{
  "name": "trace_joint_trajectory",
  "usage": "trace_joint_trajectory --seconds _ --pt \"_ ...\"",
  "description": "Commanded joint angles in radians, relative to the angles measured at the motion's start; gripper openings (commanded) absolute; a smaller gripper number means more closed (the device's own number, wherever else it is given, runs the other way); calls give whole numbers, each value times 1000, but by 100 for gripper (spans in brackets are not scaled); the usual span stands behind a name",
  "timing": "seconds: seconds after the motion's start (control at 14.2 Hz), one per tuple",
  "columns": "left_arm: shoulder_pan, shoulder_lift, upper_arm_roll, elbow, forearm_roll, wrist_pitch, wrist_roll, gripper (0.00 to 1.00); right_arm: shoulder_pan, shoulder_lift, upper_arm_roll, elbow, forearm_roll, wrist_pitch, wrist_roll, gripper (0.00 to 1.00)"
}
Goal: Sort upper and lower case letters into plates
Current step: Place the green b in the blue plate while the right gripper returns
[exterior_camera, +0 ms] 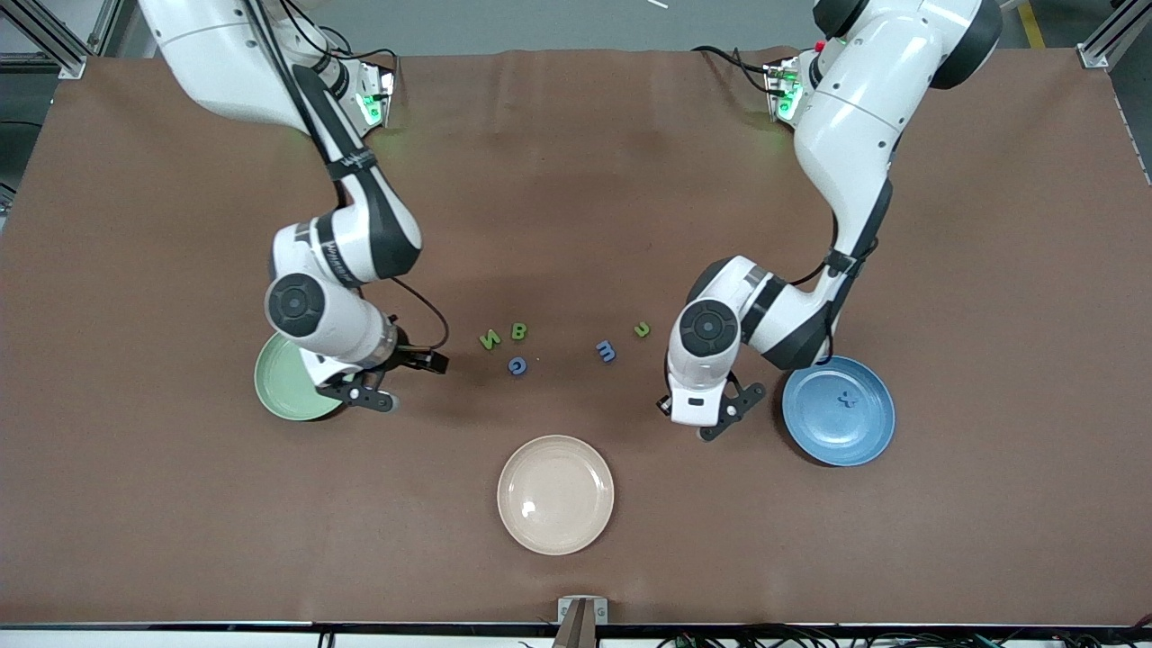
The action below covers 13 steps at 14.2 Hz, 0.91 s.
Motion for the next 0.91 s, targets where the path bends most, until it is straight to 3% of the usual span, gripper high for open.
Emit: trace_joint_trajectory --seconds 0.0,0.14,0.56,0.84 --pt "43 -44 -10 -18 17 -74 75 0 60 75 -10 31 13 80 98 100" --pt "75 -60 -13 -28 15 -117 154 0 117 117 -18 31 -1 135 164 99" --pt "144 -129 -13 -97 4 -131 384 0 135 142 -21 19 -47 182 188 90" --pt "225 -166 -15 -146 6 -129 566 0 157 126 -20 -30 -48 180 442 86"
